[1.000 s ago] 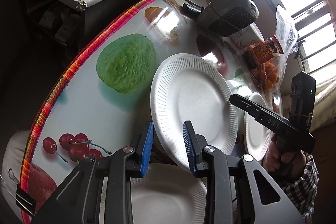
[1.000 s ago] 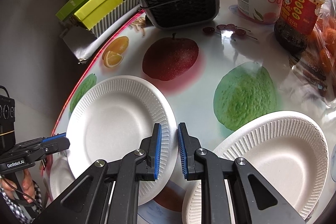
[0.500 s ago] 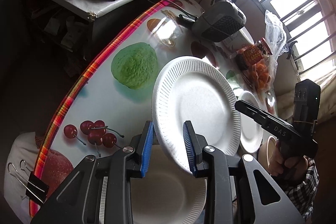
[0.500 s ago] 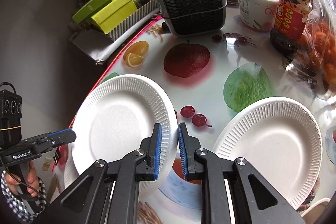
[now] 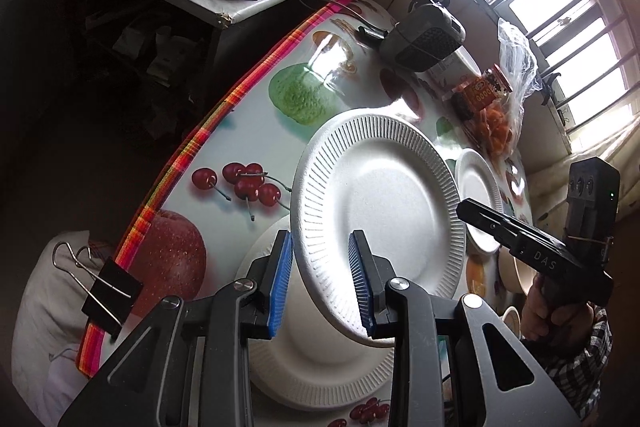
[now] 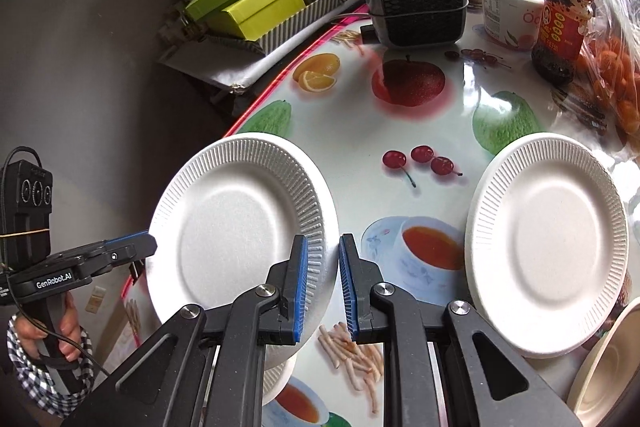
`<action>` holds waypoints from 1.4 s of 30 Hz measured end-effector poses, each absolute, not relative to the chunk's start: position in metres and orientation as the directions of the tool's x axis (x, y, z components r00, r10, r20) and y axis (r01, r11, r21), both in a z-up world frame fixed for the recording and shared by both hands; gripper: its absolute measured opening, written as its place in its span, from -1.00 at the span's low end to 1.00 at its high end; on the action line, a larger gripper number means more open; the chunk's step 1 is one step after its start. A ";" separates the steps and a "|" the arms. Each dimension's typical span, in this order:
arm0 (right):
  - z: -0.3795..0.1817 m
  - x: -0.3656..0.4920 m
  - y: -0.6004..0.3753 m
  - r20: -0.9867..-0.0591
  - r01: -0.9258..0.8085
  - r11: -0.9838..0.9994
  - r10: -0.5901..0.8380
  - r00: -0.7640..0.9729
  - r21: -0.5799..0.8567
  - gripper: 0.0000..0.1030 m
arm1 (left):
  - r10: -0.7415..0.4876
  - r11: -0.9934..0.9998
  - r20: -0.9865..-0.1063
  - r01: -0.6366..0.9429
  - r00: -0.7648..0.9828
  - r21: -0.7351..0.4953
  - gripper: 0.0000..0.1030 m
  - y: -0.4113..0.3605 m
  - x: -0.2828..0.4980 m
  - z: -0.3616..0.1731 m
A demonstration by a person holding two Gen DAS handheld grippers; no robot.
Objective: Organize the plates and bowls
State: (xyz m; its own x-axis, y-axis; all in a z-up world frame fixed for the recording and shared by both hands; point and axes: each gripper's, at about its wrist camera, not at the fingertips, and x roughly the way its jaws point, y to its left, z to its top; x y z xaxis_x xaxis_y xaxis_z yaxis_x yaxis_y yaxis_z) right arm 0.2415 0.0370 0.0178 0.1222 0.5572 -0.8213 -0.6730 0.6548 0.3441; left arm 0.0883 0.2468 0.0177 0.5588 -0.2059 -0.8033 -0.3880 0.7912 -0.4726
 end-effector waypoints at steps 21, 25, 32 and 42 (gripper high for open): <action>-0.009 0.177 0.031 -0.868 -0.689 0.659 0.488 0.088 0.301 -0.67 | -0.203 0.789 -0.828 -0.413 0.523 -0.454 -0.42 0.238 0.035 -0.005; -0.013 0.176 0.030 -0.873 -0.688 0.664 0.479 0.092 0.292 -0.67 | -0.206 0.791 -0.832 -0.413 0.516 -0.452 -0.42 0.236 0.035 -0.008; -0.017 0.172 0.033 -0.879 -0.693 0.665 0.467 0.095 0.278 -0.67 | -0.200 0.791 -0.844 -0.426 0.498 -0.439 -0.41 0.236 0.034 -0.016; -0.015 0.170 0.037 -0.883 -0.707 0.662 0.456 0.116 0.249 -0.37 | -0.194 0.792 -0.844 -0.428 0.500 -0.435 -0.32 0.238 0.033 -0.016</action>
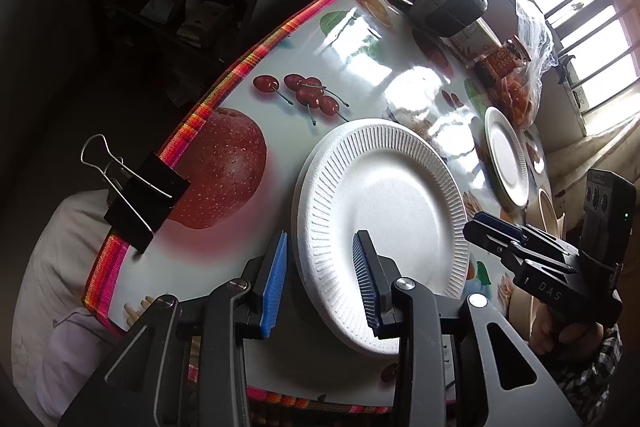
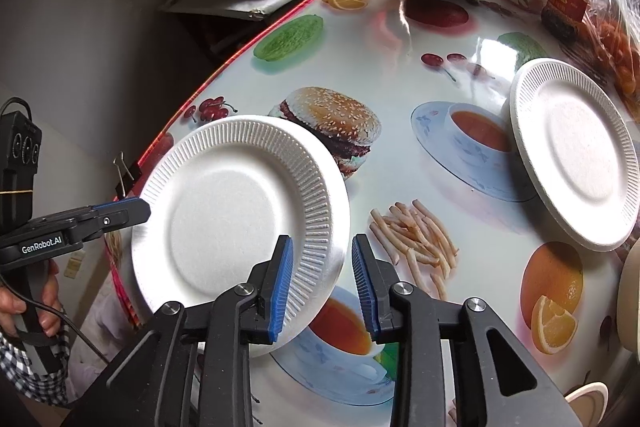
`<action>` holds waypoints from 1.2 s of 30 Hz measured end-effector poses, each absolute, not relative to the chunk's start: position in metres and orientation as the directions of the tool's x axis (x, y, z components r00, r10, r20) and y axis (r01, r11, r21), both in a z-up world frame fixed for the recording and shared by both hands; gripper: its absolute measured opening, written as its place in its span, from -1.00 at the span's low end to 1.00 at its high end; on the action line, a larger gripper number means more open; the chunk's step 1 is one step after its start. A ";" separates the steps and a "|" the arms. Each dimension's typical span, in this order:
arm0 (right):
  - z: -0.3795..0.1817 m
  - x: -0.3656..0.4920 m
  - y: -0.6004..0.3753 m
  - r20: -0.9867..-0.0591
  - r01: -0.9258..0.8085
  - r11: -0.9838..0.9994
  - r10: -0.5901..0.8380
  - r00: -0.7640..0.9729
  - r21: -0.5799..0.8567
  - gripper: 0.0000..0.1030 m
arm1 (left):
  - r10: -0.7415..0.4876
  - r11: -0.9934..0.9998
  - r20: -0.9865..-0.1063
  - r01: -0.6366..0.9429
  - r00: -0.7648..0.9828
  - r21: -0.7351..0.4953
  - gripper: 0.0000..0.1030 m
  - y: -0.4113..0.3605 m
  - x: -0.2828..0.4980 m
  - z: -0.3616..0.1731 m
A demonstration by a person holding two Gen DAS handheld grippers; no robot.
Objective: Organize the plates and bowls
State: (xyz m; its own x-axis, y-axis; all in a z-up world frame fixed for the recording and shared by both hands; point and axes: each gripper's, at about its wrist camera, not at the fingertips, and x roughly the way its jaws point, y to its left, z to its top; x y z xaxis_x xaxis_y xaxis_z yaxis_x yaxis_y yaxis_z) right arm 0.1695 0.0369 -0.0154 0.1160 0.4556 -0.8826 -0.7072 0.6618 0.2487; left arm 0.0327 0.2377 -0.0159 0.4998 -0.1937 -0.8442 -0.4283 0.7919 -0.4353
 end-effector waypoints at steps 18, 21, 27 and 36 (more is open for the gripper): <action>0.006 0.170 0.019 -0.858 -0.720 0.655 0.485 0.168 0.230 0.00 | -0.175 0.833 -0.830 -0.371 0.529 -0.411 -0.20 0.224 0.048 0.013; 0.020 0.177 0.006 -0.839 -0.713 0.662 0.506 0.199 0.230 0.07 | -0.183 0.846 -0.820 -0.338 0.542 -0.412 -0.17 0.215 0.062 0.024; 0.049 0.208 -0.030 -0.816 -0.673 0.709 0.506 0.279 0.210 0.11 | -0.249 0.855 -0.791 -0.257 0.559 -0.451 -0.13 0.191 0.100 0.042; 0.065 0.262 -0.078 -0.810 -0.610 0.776 0.458 0.367 0.163 0.12 | -0.297 0.883 -0.796 -0.165 0.527 -0.439 -0.13 0.141 0.158 0.046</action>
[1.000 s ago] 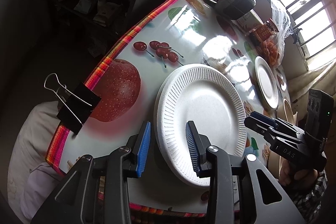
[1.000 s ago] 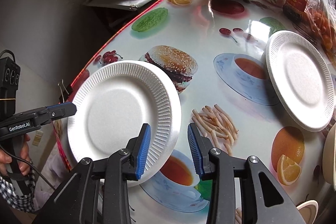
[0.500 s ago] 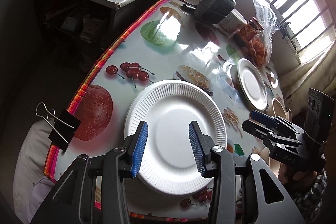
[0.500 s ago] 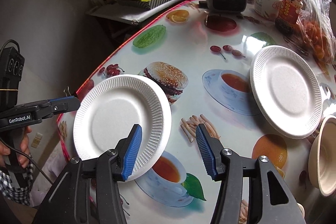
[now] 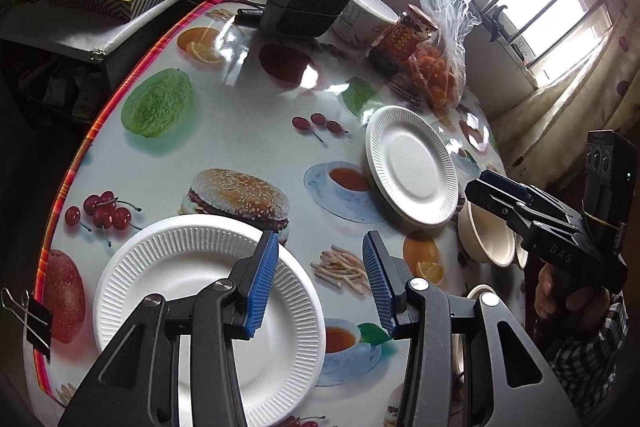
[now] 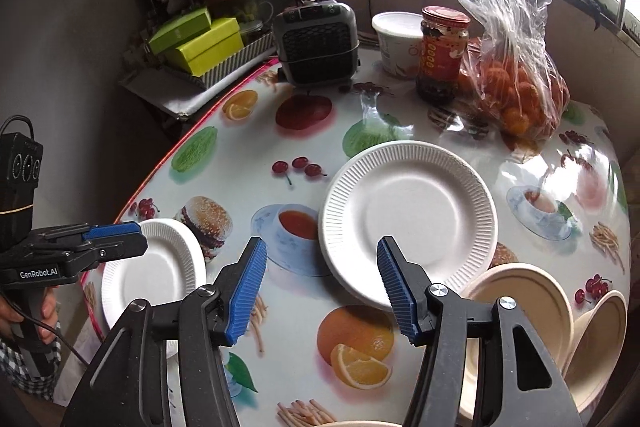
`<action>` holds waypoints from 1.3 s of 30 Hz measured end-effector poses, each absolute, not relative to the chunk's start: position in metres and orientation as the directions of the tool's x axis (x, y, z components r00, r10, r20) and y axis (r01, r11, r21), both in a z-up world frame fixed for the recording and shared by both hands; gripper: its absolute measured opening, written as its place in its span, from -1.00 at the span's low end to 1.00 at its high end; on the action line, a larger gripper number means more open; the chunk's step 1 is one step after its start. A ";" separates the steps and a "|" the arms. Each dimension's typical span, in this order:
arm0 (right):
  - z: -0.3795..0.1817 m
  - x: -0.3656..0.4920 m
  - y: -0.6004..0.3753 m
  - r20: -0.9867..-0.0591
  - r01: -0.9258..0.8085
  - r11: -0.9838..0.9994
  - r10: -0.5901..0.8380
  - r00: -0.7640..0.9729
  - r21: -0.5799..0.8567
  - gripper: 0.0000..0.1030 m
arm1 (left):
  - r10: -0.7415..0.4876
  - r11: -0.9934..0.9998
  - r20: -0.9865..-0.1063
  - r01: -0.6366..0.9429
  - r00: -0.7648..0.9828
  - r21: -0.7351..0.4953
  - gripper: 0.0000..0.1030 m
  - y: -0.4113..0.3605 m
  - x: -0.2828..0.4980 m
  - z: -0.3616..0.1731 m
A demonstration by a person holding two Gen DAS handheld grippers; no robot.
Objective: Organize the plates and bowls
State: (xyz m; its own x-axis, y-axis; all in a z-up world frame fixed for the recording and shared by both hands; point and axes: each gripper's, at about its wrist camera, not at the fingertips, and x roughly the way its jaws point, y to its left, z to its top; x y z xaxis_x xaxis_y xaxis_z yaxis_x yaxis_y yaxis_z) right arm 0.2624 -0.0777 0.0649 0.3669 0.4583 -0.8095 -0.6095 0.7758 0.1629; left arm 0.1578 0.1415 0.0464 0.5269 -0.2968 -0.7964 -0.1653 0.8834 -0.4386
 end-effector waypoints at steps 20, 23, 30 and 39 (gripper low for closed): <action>0.025 0.363 -0.145 -0.848 -0.463 0.865 0.386 0.362 0.196 0.12 | -0.347 0.893 -0.826 -0.112 0.443 -0.436 -0.13 0.081 0.237 0.022; 0.019 0.373 -0.151 -0.852 -0.448 0.870 0.383 0.357 0.203 0.12 | -0.347 0.894 -0.832 -0.116 0.433 -0.433 -0.13 0.076 0.245 0.017; 0.000 0.392 -0.157 -0.871 -0.429 0.878 0.367 0.326 0.210 0.12 | -0.354 0.891 -0.846 -0.131 0.397 -0.434 -0.13 0.067 0.257 0.001; -0.018 0.399 -0.157 -0.880 -0.424 0.873 0.381 0.283 0.241 0.12 | -0.364 0.884 -0.853 -0.147 0.375 -0.443 -0.13 0.066 0.263 -0.011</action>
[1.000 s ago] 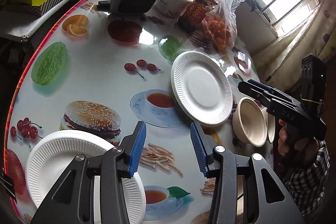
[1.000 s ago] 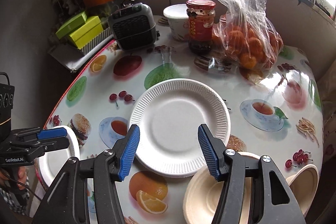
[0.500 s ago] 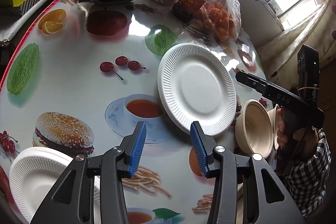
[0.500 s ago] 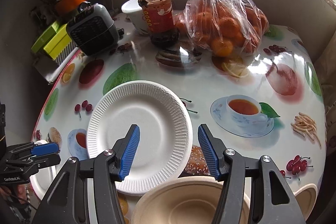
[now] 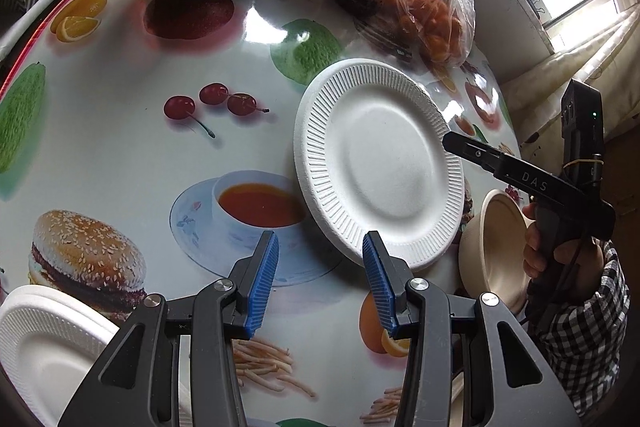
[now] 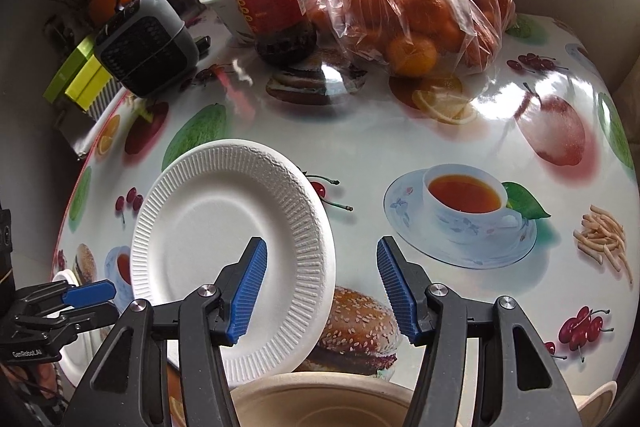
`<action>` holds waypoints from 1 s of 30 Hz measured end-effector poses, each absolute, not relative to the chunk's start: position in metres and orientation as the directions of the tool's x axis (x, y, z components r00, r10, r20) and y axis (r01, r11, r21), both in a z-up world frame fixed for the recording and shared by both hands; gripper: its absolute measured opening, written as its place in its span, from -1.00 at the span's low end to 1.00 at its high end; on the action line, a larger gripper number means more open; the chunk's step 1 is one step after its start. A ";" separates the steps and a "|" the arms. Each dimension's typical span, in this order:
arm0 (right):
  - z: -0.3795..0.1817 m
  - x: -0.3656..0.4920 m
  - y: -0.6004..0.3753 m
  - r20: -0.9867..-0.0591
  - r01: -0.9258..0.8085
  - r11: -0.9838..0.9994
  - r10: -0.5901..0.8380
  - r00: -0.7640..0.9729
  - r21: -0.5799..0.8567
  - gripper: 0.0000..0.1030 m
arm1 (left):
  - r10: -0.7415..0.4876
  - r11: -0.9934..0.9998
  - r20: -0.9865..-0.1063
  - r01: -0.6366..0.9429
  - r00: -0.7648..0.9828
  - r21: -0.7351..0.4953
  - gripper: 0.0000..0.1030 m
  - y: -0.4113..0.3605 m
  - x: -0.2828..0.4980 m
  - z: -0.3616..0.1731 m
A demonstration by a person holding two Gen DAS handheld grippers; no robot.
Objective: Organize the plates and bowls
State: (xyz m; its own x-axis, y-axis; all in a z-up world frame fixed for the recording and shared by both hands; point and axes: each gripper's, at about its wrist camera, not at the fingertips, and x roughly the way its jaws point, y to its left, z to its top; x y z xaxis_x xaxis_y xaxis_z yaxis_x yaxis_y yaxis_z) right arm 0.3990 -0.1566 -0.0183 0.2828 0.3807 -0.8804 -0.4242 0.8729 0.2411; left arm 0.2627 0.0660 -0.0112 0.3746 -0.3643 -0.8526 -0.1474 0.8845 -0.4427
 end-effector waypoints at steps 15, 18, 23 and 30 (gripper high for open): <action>-0.027 0.401 -0.154 -0.887 -0.429 0.870 0.379 0.265 0.243 -0.05 | -0.379 0.870 -0.845 -0.164 0.378 -0.464 -0.30 0.066 0.266 -0.017; -0.028 0.401 -0.153 -0.888 -0.430 0.870 0.376 0.264 0.240 -0.12 | -0.377 0.871 -0.847 -0.167 0.375 -0.462 -0.35 0.066 0.267 -0.018; -0.029 0.401 -0.154 -0.888 -0.427 0.872 0.375 0.267 0.240 -0.15 | -0.384 0.866 -0.845 -0.171 0.372 -0.469 -0.49 0.064 0.268 -0.019; -0.029 0.402 -0.154 -0.888 -0.428 0.872 0.374 0.268 0.238 -0.24 | -0.398 0.854 -0.838 -0.182 0.373 -0.487 -0.52 0.064 0.269 -0.021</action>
